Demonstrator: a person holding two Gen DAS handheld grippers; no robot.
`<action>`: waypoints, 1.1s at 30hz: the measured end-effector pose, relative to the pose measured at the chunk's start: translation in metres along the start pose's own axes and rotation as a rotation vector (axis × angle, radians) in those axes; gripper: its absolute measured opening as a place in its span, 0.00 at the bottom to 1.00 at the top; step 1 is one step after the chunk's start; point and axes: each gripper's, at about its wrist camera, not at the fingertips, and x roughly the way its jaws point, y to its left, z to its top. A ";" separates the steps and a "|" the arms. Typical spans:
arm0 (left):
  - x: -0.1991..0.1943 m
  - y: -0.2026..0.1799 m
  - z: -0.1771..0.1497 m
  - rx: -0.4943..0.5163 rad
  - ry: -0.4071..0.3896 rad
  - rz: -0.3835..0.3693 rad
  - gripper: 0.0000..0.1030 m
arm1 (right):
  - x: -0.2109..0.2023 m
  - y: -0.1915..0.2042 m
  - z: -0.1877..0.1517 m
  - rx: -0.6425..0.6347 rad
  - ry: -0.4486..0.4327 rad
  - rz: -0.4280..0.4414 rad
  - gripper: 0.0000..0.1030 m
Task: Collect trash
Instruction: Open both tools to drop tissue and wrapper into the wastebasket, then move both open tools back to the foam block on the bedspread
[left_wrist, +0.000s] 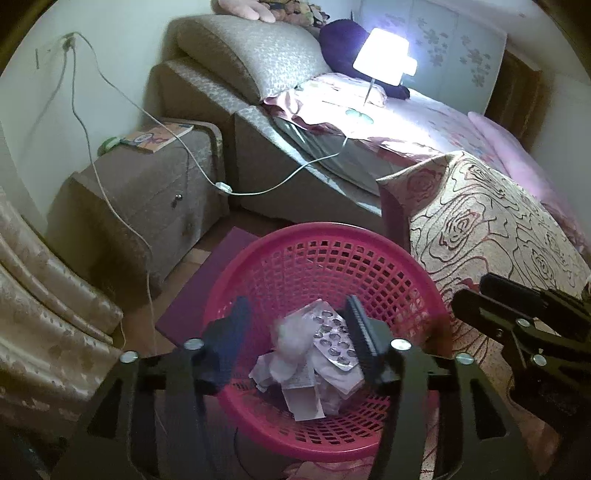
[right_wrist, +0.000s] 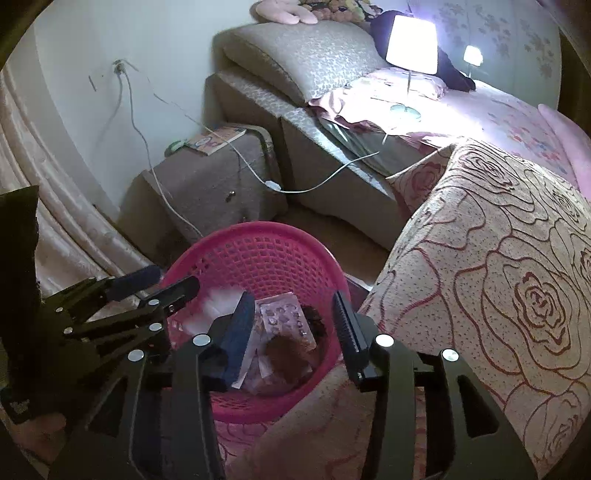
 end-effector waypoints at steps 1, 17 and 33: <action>-0.001 0.000 0.000 0.000 -0.003 0.005 0.55 | -0.001 -0.002 -0.001 0.004 0.000 0.000 0.41; -0.017 -0.007 0.006 -0.012 -0.039 0.001 0.65 | -0.042 -0.017 -0.019 0.041 -0.069 -0.005 0.42; -0.049 -0.091 -0.012 0.155 -0.071 -0.144 0.67 | -0.132 -0.121 -0.085 0.187 -0.176 -0.269 0.50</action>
